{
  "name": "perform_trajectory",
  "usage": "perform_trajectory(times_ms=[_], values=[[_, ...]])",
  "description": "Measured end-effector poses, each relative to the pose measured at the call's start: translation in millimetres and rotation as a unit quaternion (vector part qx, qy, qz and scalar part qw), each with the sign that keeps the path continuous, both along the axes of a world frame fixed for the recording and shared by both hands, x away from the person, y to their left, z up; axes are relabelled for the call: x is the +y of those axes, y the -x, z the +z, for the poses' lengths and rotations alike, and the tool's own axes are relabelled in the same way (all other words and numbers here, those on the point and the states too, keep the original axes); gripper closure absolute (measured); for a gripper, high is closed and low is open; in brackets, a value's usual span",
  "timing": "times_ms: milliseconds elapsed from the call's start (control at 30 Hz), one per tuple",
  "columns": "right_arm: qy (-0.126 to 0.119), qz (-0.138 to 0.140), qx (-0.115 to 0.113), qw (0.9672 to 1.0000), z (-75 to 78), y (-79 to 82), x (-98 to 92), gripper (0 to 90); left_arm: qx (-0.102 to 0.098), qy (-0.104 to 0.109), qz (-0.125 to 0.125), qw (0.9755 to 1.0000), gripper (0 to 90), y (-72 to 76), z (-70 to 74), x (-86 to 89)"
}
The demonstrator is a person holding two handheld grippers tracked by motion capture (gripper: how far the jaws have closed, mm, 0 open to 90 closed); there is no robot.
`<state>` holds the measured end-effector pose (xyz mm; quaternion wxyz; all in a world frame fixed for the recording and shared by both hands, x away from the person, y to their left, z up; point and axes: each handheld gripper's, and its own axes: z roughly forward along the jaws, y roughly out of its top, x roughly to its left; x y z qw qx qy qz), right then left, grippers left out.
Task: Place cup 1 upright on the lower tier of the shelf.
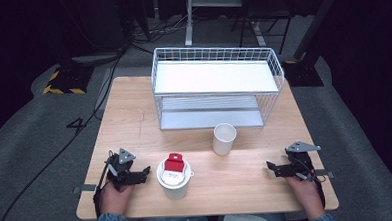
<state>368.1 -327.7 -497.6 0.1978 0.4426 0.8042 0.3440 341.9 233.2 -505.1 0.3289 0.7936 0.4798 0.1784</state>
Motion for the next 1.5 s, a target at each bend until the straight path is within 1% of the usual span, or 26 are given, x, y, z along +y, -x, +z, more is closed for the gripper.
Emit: perform_trajectory(times_ms=[100, 167, 267, 300, 467, 567, 600, 633, 667, 733, 900, 933, 967, 1000, 1033, 1067, 1100, 1167, 1333, 1367, 1400, 1433, 1500], values=[[-0.012, 0.008, -0.006, 0.9999, 6.0, 2.7, 0.0, 3.2, 0.000, 0.000, 0.000, 1.0000, 13.4, 0.0, 0.0, -0.1], [-0.022, 0.017, -0.012, 0.9995, 12.1, 5.4, 2.6, 1.2, 0.000, 0.000, 0.000, 1.0000, 13.5, 0.0, 0.0, 0.0], [-0.027, 0.024, -0.017, 0.9992, 15.8, 6.8, 5.6, 0.0, 0.000, 0.000, 0.000, 1.0000, 13.5, 0.0, 0.0, 0.0], [-0.029, 0.033, -0.022, 0.9988, 19.2, 7.8, 9.0, 0.0, 0.000, 0.000, 0.000, 1.0000, 13.5, 0.0, 0.0, 0.0], [-0.039, 0.054, -0.029, 0.9974, 24.8, 9.7, 16.2, 0.0, 0.000, 0.000, 0.000, 1.0000, 13.5, 0.0, 0.0, 0.0], [-0.051, 0.065, -0.036, 0.9959, 28.3, 11.5, 20.0, 0.0, 0.001, 0.000, 0.002, 1.0000, 13.6, -0.1, 0.1, -0.2], [-0.051, 0.065, -0.036, 0.9959, 28.3, 11.5, 20.0, 0.0, 0.001, 0.000, 0.002, 1.0000, 13.6, -0.1, 0.1, -0.2], [-0.062, 0.070, -0.046, 0.9946, 31.0, 13.2, 21.9, 0.0, 0.001, 0.000, 0.002, 1.0000, 13.6, -0.1, 0.1, -0.2], [-0.062, 0.070, -0.046, 0.9946, 31.0, 13.2, 21.9, 0.0, 0.001, 0.000, 0.002, 1.0000, 13.6, -0.1, 0.1, -0.2], [-0.071, 0.076, -0.057, 0.9929, 34.8, 15.0, 25.1, 0.0, 0.001, 0.000, 0.002, 1.0000, 13.6, -0.1, 0.1, -0.2], [-0.081, 0.091, -0.073, 0.9899, 41.7, 15.4, 35.3, 0.0, 0.001, 0.000, 0.002, 1.0000, 13.6, -0.1, 0.1, -0.2], [-0.081, 0.091, -0.073, 0.9899, 41.7, 15.4, 35.3, 0.0, 0.001, 0.000, 0.002, 1.0000, 13.6, -0.1, 0.1, -0.2], [-0.089, 0.100, -0.083, 0.9875, 43.9, 14.6, 40.9, 0.0, 0.001, 0.000, 0.002, 1.0000, 13.6, -0.1, 0.1, -0.2], [-0.089, 0.100, -0.083, 0.9875, 43.9, 14.6, 40.9, 0.0, 0.001, 0.000, 0.002, 1.0000, 13.6, -0.1, 0.1, -0.2], [-0.091, 0.105, -0.085, 0.9867, 44.6, 14.0, 43.1, 0.0, 0.001, 0.000, 0.002, 1.0000, 13.6, -0.1, 0.1, -0.2], [-0.092, 0.109, -0.086, 0.9860, 45.7, 12.9, 47.4, 0.0, 0.001, 0.000, 0.002, 1.0000, 13.6, -0.1, 0.1, -0.2], [-0.093, 0.117, -0.090, 0.9846, 46.9, 10.6, 54.2, 0.0, 0.000, -0.001, 0.002, 1.0000, 13.7, -0.2, 0.2, 0.0], [-0.094, 0.119, -0.091, 0.9842, 47.3, 9.8, 56.7, 0.0, 0.000, -0.001, 0.002, 1.0000, 13.7, -0.3, 0.2, 0.0], [-0.102, 0.129, -0.091, 0.9821, 49.0, -0.7, 77.7, 0.0, 0.001, -0.004, 0.001, 1.0000, 13.7, -0.5, 0.5, 0.4], [-0.102, 0.130, -0.093, 0.9818, 49.5, -3.0, 81.7, 0.0, 0.001, -0.004, 0.001, 1.0000, 13.7, -0.5, 0.5, 0.4], [-0.102, 0.130, -0.093, 0.9818, 49.5, -3.0, 81.7, 0.0, 0.001, -0.004, 0.001, 1.0000, 13.7, -0.5, 0.5, 0.4], [-0.105, 0.128, -0.091, 0.9819, 50.0, -6.8, 87.9, 0.0, 0.001, -0.004, 0.001, 1.0000, 13.7, -0.6, 0.5, 0.4], [-0.106, 0.130, -0.092, 0.9816, 50.0, -8.3, 90.0, 0.0, 0.001, -0.004, 0.000, 1.0000, 13.7, -0.7, 0.6, 0.6]])
